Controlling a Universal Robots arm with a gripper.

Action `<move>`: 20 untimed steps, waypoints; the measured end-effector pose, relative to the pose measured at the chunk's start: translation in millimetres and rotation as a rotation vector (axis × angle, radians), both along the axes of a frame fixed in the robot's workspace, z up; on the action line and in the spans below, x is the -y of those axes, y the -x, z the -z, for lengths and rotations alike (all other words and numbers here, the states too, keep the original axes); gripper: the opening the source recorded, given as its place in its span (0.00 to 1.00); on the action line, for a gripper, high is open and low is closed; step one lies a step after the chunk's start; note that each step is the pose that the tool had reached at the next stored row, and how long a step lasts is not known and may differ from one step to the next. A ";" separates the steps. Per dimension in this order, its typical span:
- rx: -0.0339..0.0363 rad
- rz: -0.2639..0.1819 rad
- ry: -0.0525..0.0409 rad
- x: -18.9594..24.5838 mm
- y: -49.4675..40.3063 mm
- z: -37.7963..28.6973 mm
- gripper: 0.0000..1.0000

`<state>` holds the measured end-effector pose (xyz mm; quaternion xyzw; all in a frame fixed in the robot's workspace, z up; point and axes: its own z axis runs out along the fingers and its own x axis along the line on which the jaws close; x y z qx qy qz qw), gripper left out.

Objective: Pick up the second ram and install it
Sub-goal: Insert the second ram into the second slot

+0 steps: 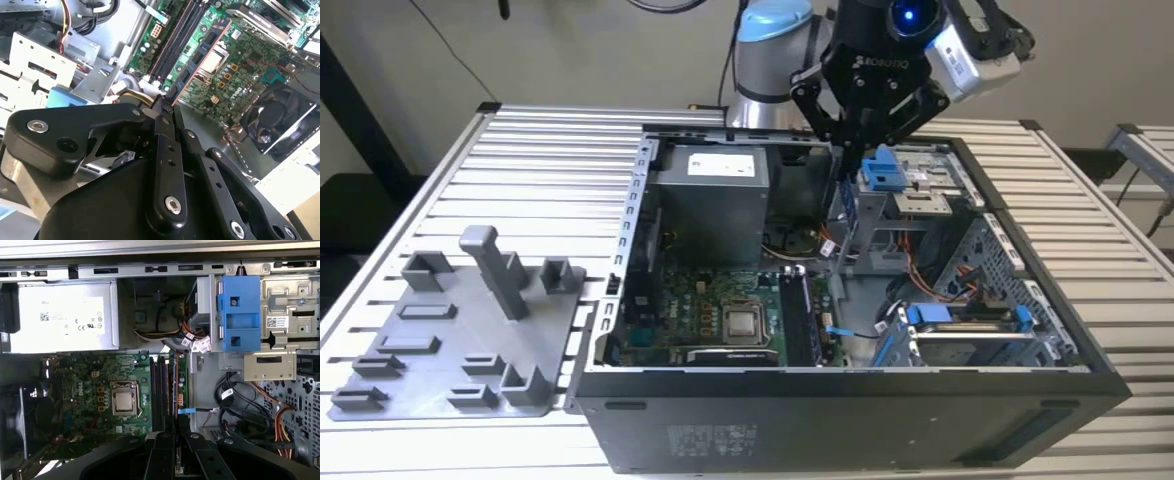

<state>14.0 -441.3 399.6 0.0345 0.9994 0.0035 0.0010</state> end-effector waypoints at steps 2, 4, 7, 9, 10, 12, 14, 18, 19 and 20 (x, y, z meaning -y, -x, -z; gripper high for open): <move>0.0001 -0.001 0.0003 0.0 -0.1 1.6 0.14; 0.0006 -0.001 0.0003 0.0 -0.1 3.2 0.14; 0.0015 -0.001 0.0002 0.0 -0.1 4.9 0.14; 0.0015 -0.001 0.0003 0.0 -0.1 5.2 0.14; 0.0015 -0.001 0.0003 0.0 -0.1 5.3 0.14; 0.0015 -0.001 0.0003 0.0 -0.1 5.3 0.14; 0.0015 -0.001 0.0002 0.0 -0.1 5.3 0.14; 0.0015 -0.001 0.0003 0.0 -0.1 5.4 0.14; 0.0015 -0.001 0.0003 0.0 -0.1 5.4 0.14; 0.0015 -0.001 0.0003 0.0 -0.1 5.4 0.14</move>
